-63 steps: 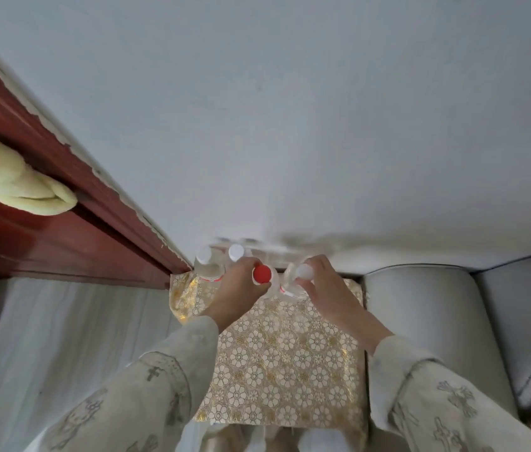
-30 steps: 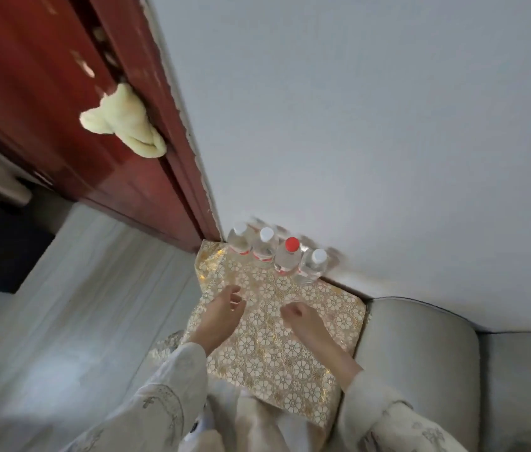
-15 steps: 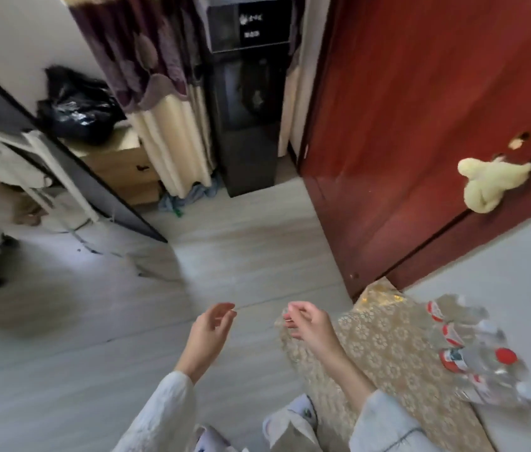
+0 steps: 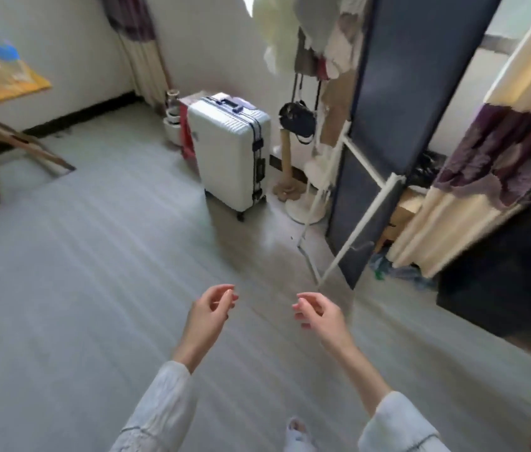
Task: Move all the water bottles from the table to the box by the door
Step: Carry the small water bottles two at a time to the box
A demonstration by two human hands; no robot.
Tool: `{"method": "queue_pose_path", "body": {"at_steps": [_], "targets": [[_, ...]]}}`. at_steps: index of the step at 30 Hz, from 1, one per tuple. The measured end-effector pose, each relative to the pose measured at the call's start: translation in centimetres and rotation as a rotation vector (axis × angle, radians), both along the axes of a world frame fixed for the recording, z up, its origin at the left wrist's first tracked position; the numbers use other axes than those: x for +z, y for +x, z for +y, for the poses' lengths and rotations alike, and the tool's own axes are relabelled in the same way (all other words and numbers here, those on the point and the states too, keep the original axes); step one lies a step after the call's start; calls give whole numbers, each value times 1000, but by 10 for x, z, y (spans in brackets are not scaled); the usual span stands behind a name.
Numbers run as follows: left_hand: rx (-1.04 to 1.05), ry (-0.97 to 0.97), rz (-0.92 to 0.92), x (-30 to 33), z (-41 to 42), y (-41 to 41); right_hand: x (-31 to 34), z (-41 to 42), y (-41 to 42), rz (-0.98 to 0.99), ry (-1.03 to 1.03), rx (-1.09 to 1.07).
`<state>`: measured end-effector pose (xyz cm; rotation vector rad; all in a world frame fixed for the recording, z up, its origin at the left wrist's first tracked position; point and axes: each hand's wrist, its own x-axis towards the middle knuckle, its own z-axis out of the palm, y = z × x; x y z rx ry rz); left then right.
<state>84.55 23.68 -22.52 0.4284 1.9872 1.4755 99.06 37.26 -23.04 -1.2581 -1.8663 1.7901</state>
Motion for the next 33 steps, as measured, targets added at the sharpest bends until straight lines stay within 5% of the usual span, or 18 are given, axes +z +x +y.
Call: {"method": "queue_pose_path", "body": {"at_steps": [13,33], "targets": [[419,0,54,22,-43,-226,20,8,-310,86,76,506],[769,76,-28,5,-127,-584,20,-64,-748,66,38,835]]}}
